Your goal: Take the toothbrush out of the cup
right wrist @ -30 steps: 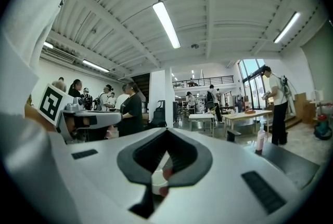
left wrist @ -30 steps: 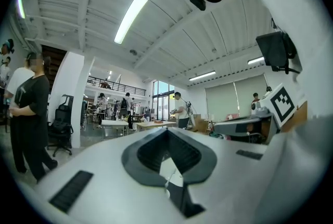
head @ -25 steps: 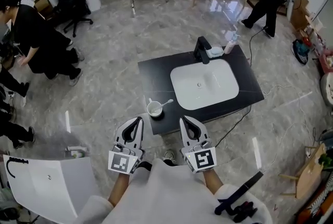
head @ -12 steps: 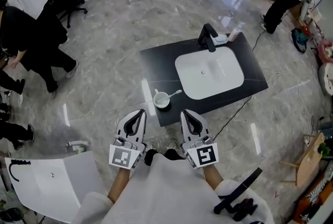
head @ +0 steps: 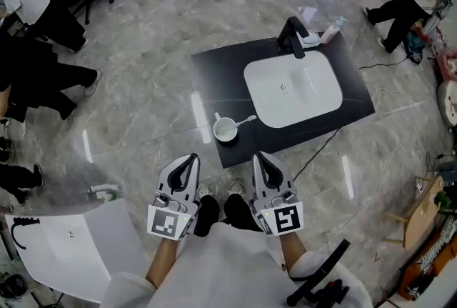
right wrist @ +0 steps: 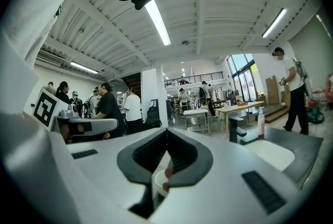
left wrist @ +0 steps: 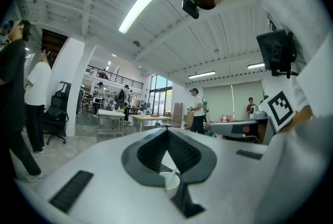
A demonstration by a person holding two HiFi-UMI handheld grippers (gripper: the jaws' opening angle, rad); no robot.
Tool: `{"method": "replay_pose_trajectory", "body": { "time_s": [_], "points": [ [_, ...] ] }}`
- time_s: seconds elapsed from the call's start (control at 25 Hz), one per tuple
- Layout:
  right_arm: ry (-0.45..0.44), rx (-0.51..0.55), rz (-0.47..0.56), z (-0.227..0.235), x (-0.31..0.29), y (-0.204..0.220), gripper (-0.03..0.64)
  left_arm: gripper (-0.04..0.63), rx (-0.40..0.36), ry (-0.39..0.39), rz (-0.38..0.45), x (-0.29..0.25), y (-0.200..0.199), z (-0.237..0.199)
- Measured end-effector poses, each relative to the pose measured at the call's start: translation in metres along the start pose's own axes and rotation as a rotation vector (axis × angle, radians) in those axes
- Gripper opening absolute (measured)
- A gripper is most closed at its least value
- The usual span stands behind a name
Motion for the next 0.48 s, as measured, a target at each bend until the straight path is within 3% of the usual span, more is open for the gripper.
{"method": "replay_pose_trajectory", "body": {
  "time_s": [0.48],
  "points": [
    [0.035,0.064,-0.087,0.005,0.004,0.056,0.006,-0.005,0.049,-0.024,-0.044,0.008,0.054,-0.007]
  ]
}}
Point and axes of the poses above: the fingertips, and each gripper's own axes: x backward along the fingers, z to its right, y out of its underside, the point moved 9 cm from there along x, backward along the fingers, and after that the axes turned 15 degrees about y, right-handed, at the moved point
